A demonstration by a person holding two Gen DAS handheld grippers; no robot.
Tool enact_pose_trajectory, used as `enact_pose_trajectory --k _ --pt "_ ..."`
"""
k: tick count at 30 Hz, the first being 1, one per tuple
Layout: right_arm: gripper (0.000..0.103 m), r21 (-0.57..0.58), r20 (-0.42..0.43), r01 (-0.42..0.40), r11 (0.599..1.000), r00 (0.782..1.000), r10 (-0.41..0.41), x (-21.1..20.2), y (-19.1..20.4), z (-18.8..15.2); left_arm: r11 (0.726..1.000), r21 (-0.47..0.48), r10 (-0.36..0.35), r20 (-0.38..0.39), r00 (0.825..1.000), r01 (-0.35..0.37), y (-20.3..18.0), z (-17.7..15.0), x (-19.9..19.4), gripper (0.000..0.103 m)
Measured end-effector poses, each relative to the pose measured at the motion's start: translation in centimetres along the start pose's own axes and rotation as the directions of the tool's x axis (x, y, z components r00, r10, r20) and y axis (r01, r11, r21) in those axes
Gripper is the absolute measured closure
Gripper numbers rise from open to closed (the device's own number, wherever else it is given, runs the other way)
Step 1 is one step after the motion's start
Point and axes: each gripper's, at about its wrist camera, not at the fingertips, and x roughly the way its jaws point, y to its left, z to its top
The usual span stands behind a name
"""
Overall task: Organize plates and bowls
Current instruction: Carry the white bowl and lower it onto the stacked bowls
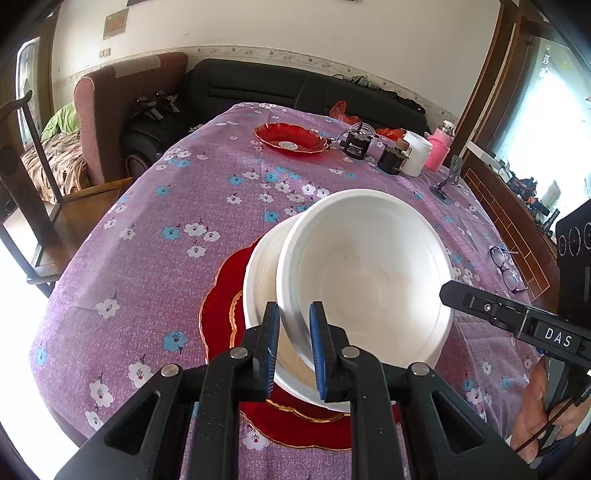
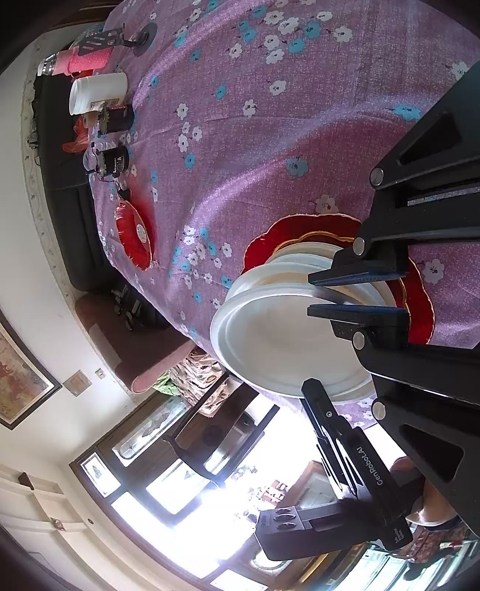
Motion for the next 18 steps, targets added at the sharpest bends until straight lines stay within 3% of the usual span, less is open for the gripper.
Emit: enact_pose_trajectory --k 6,18 --pt "0.092 -0.011 0.0 0.007 1.0 1.0 -0.007 0.27 0.3 -0.13 1.0 0.005 0.002 0.0 1.0 -0.002 0.05 -0.19 -0.14 0.085" --pt "0.091 -0.035 0.012 0.019 0.999 1.0 -0.018 -0.02 0.94 -0.32 1.0 0.0 -0.003 0.043 0.999 0.003 -0.08 -0.64 -1.04 0.069"
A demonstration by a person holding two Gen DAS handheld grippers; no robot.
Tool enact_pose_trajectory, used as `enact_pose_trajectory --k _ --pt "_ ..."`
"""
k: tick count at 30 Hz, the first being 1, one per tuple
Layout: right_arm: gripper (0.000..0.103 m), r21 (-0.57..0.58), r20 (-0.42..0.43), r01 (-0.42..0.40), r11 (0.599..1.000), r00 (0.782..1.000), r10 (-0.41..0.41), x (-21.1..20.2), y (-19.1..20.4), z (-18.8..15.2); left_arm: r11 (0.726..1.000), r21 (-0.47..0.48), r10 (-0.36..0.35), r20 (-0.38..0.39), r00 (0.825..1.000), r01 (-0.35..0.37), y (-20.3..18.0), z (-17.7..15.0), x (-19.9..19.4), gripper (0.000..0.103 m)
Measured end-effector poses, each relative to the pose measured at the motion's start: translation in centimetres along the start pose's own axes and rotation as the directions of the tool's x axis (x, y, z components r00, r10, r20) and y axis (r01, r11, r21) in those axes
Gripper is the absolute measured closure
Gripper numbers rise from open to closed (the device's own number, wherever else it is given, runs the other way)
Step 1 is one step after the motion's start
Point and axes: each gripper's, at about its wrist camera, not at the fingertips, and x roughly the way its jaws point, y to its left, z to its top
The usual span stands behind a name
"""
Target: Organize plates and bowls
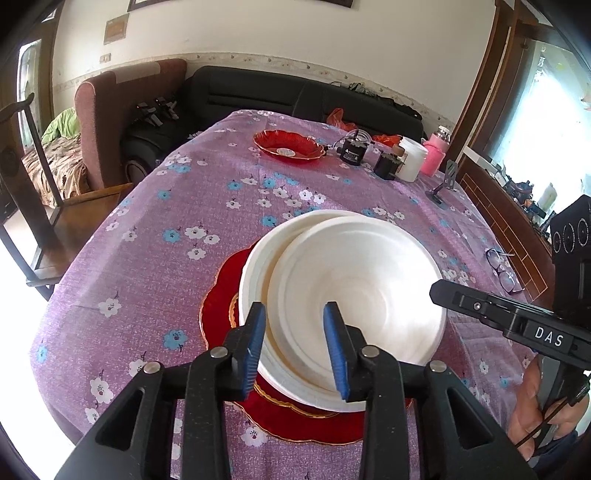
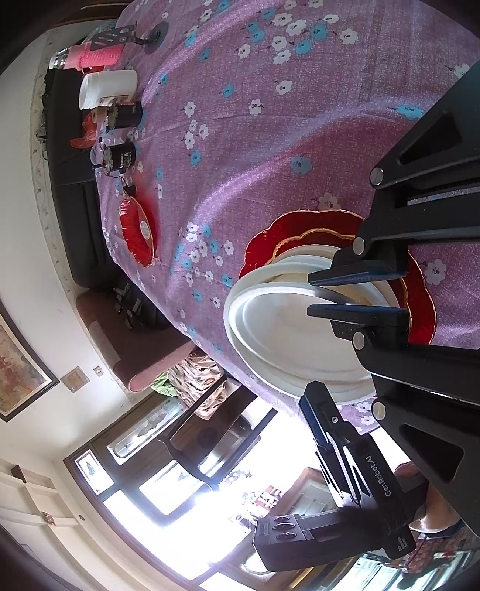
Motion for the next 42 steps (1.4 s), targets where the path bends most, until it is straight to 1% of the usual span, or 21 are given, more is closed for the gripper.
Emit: enact_pose_trajectory --k 2,8,11,14,16,19,20,22,23,24,25,27,28,29,31,32,33,34,36,38,42 --pt "0.091 -0.002 0.006 0.001 1.0 1.0 -0.001 -0.2 0.1 0.0 1.0 0.001 0.016 0.021 1.0 -0.016 0.0 -0.1 -0.5 0.063" --pt "0.091 -0.005 0.024 0.001 1.0 1.0 -0.001 -1.4 0.4 -0.3 1.0 -0.01 0.019 0.063 0.998 -0.018 0.0 -0.4 -2.1 0.063" --pt "0.091 -0.013 0.048 0.017 1.0 0.999 -0.017 -2.3 0.8 -0.7 1.0 -0.007 0.026 0.092 0.995 -0.025 -0.4 -1.0 -3.1 0.061" --pt "0.09 -0.019 0.069 0.029 0.999 0.997 -0.028 -3.2 0.9 -1.2 0.999 -0.001 0.044 0.128 0.991 -0.044 -0.7 -1.9 -4.0 0.054" --pt "0.087 -0.014 0.084 0.036 0.999 0.996 -0.035 -3.9 1.0 -1.7 0.999 -0.013 0.054 0.143 0.988 -0.053 -0.6 -2.6 -4.5 0.053" --pt "0.087 -0.01 0.1 0.039 0.999 0.994 -0.038 -4.8 1.3 -2.8 0.998 -0.032 0.063 0.171 0.983 -0.058 -0.4 -4.2 -5.3 0.053" --pt "0.086 -0.007 0.111 0.04 0.999 0.993 -0.039 -5.1 1.4 -3.3 0.996 -0.034 0.087 0.191 0.978 -0.082 -0.4 -5.0 -5.6 0.047" --pt "0.081 -0.002 0.132 0.044 0.999 0.99 -0.044 -5.6 1.7 -4.4 0.991 -0.034 0.135 0.218 0.967 -0.131 -0.6 -6.4 -5.9 0.041" --pt "0.075 -0.003 0.147 0.052 0.999 0.988 -0.051 -5.8 1.9 -5.5 0.986 -0.028 0.164 0.233 0.959 -0.162 -0.9 -7.5 -6.0 0.041" --pt "0.071 -0.003 0.156 0.062 0.998 0.986 -0.061 -5.9 2.2 -6.4 0.985 -0.024 0.174 0.239 0.955 -0.173 -1.0 -8.2 -6.0 0.04" --pt "0.069 -0.005 0.16 0.068 0.998 0.985 -0.067 -6.0 2.3 -7.2 0.983 -0.019 0.184 0.246 0.952 -0.185 -1.2 -9.2 -6.0 0.04" --pt "0.069 -0.013 0.158 0.085 0.996 0.984 -0.082 -6.0 2.8 -8.6 0.979 -0.015 0.199 0.253 0.947 -0.202 -1.4 -10.6 -5.9 0.036" --pt "0.069 -0.01 0.158 0.094 0.996 0.983 -0.091 -6.0 2.9 -9.4 0.977 -0.014 0.209 0.253 0.945 -0.212 -1.4 -11.4 -5.8 0.031" --pt "0.068 -0.006 0.159 0.097 0.995 0.983 -0.095 -6.0 3.0 -10.1 0.975 -0.015 0.216 0.255 0.942 -0.22 -1.4 -11.8 -5.8 0.03" --pt "0.063 -0.016 0.154 0.12 0.993 0.981 -0.116 -5.8 3.5 -11.4 0.971 -0.017 0.234 0.261 0.937 -0.238 -1.5 -12.8 -5.7 0.03" --pt "0.058 -0.019 0.151 0.132 0.991 0.98 -0.128 -5.7 3.7 -12.0 0.968 -0.013 0.245 0.266 0.932 -0.251 -1.5 -13.2 -5.7 0.029" --pt "0.054 -0.019 0.151 0.137 0.99 0.98 -0.133 -5.7 3.9 -12.3 0.965 -0.008 0.256 0.268 0.929 -0.264 -1.5 -13.6 -5.6 0.027" --pt "0.053 -0.02 0.147 0.142 0.99 0.98 -0.138 -5.6 4.0 -12.8 0.963 -0.006 0.261 0.268 0.927 -0.269 -1.6 -13.7 -5.5 0.024" --pt "0.053 -0.025 0.129 0.149 0.989 0.981 -0.145 -5.4 4.2 -13.3 0.964 -0.006 0.258 0.266 0.929 -0.266 -1.7 -14.3 -5.3 0.022" --pt "0.052 -0.035 0.124 0.164 0.986 0.98 -0.159 -5.4 4.3 -13.5 0.966 0.0 0.249 0.253 0.935 -0.258 -1.7 -14.2 -4.7 0.022" --pt "0.052 0.01 0.128 0.142 0.99 0.982 -0.142 -5.6 2.9 -12.5 0.981 -0.022 0.191 0.21 0.959 -0.19 -1.1 -13.7 -3.8 0.022"
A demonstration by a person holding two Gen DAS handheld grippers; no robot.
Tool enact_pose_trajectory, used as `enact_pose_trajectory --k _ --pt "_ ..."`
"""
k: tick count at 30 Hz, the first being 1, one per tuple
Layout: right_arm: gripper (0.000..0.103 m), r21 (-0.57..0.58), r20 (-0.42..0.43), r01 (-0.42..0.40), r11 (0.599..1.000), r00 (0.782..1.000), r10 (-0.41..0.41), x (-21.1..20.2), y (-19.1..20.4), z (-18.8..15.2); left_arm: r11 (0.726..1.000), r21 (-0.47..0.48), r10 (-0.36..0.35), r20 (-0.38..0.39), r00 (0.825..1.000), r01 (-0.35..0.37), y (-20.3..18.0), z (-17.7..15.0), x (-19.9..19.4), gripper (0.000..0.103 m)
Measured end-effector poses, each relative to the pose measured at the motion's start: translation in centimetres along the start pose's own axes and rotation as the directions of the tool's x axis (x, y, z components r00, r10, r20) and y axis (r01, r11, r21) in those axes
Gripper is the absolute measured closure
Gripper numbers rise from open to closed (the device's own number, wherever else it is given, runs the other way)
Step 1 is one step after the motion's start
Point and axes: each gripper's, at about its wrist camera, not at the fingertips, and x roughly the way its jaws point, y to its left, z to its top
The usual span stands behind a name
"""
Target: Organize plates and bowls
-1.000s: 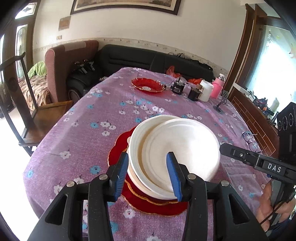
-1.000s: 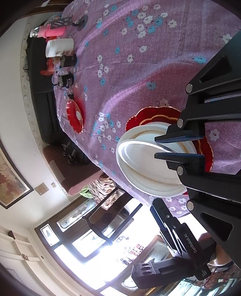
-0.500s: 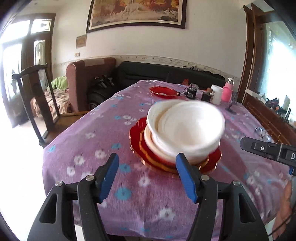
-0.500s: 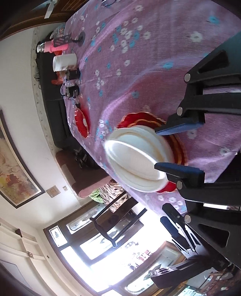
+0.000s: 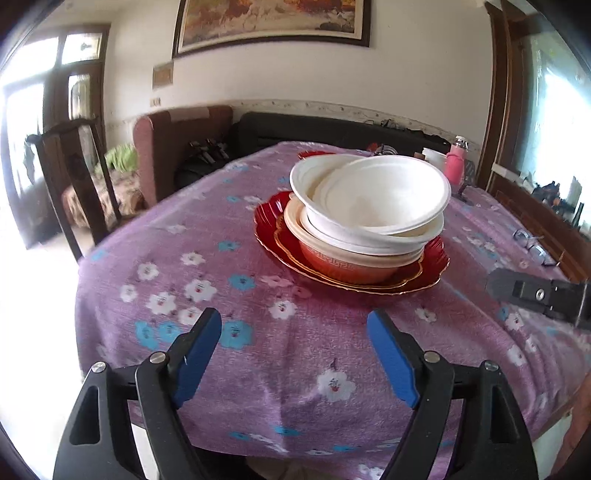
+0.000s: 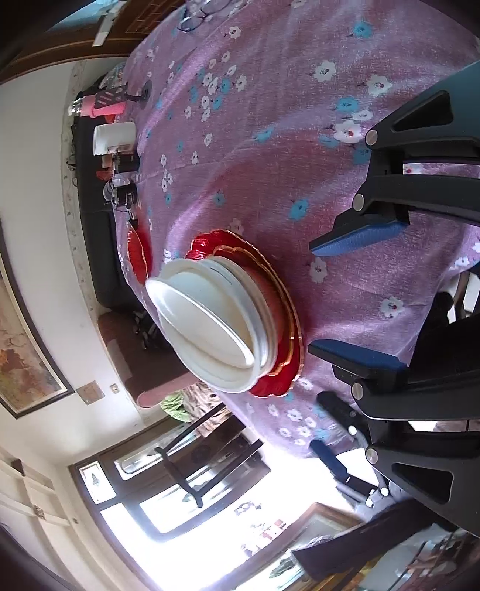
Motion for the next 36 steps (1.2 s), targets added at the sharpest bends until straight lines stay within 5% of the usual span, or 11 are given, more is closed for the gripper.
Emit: enact_pose_trajectory --k 7,12,19,27,30,36 --pt "0.058 0.133 -0.036 -0.015 0.991 0.999 0.02 1.3 -4.1 3.0 0.988 -0.129 -0.095 -0.057 0.994 0.087 4.5 3.7 1.3 0.024" --pt "0.072 0.192 -0.07 -0.032 0.981 0.996 0.046 3.2 -6.0 5.3 0.966 -0.223 -0.157 -0.118 0.98 0.128 7.3 5.8 3.8 0.044" --pt "0.074 0.234 -0.131 -0.051 0.971 0.988 0.084 7.0 -7.0 6.6 0.929 -0.319 -0.259 -0.194 0.946 0.188 8.2 7.3 8.6 0.065" --pt "0.092 0.212 -0.155 -0.036 0.977 0.985 0.07 9.4 -6.6 7.2 0.94 -0.301 -0.234 -0.227 0.945 0.16 7.5 8.0 11.1 0.08" --pt "0.093 0.182 -0.153 -0.006 0.983 0.988 0.034 9.5 -6.0 7.4 0.949 -0.274 -0.223 -0.228 0.948 0.157 6.8 8.4 11.3 0.095" --pt "0.093 0.172 -0.146 0.033 0.985 0.989 -0.007 8.9 -6.8 7.7 0.962 -0.232 -0.205 -0.251 0.946 0.147 4.5 9.2 12.2 0.098"
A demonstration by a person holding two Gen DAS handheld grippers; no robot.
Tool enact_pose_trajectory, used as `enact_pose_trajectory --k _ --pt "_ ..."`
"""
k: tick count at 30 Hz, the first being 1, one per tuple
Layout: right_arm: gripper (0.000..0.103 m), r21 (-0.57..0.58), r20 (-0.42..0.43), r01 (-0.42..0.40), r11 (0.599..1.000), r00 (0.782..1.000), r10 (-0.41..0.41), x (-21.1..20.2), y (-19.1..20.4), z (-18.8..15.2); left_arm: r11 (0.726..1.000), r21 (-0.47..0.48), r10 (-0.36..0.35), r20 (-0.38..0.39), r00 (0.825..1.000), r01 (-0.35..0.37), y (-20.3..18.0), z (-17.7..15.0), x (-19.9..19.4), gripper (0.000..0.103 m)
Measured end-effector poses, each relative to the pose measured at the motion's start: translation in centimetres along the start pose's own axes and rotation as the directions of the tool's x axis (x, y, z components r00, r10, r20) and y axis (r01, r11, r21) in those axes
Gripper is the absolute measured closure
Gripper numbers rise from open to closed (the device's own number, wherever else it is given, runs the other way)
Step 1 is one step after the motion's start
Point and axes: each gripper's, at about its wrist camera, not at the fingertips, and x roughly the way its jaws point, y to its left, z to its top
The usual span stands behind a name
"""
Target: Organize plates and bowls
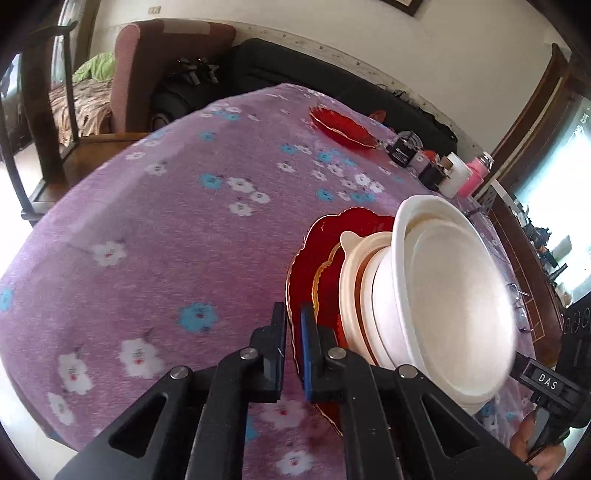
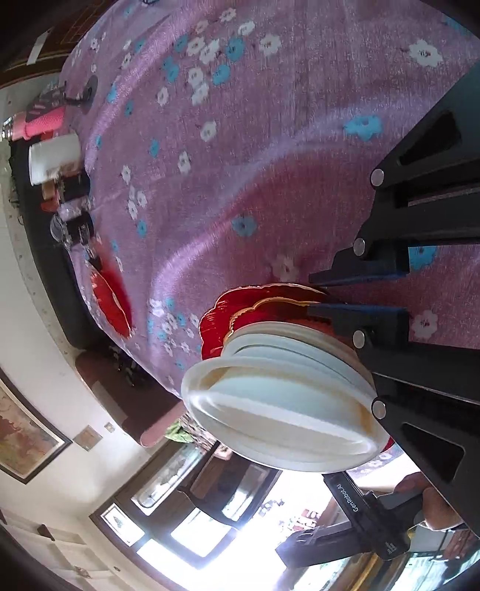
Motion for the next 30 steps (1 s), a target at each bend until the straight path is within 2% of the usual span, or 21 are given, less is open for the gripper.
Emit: enact_pose_trajectory --k 12,14,16,21,23,27,30 --pt "0.093 0.147 0.096 0.089 0.985 0.99 -0.104 -3.7 -8.4 2.9 0.996 0.066 -0.052 -0.096 0.994 0.059 -9.3 1.8 6.2 0.096" --pt "0.093 0.165 0.113 0.101 0.981 0.986 -0.12 -4.2 -9.4 3.4 0.995 0.078 -0.054 -0.101 0.993 0.062 -10.6 2.1 7.0 0.087" --pt "0.094 0.173 0.119 0.104 0.979 0.985 -0.126 -4.3 -10.0 3.6 0.995 0.08 -0.057 -0.098 0.994 0.065 -11.6 2.4 7.5 0.083" --pt "0.091 0.182 0.124 0.079 0.98 0.987 -0.103 -4.1 -10.6 3.3 0.994 0.048 -0.093 -0.084 0.992 0.097 -11.2 2.3 7.4 0.075" --pt "0.091 0.187 0.13 0.068 0.98 0.987 -0.093 -4.5 -10.7 2.8 0.994 0.037 -0.101 -0.079 0.992 0.104 -10.7 2.1 7.1 0.066" --pt "0.091 0.161 0.166 0.088 0.983 0.979 -0.115 -6.1 -10.2 1.6 0.993 0.038 -0.113 -0.045 0.993 0.114 -9.5 1.4 5.3 0.064" --pt "0.091 0.163 0.197 0.089 0.983 0.973 -0.12 -7.6 -10.0 0.3 0.992 0.058 -0.109 -0.002 0.994 0.109 -8.7 0.0 3.3 0.056"
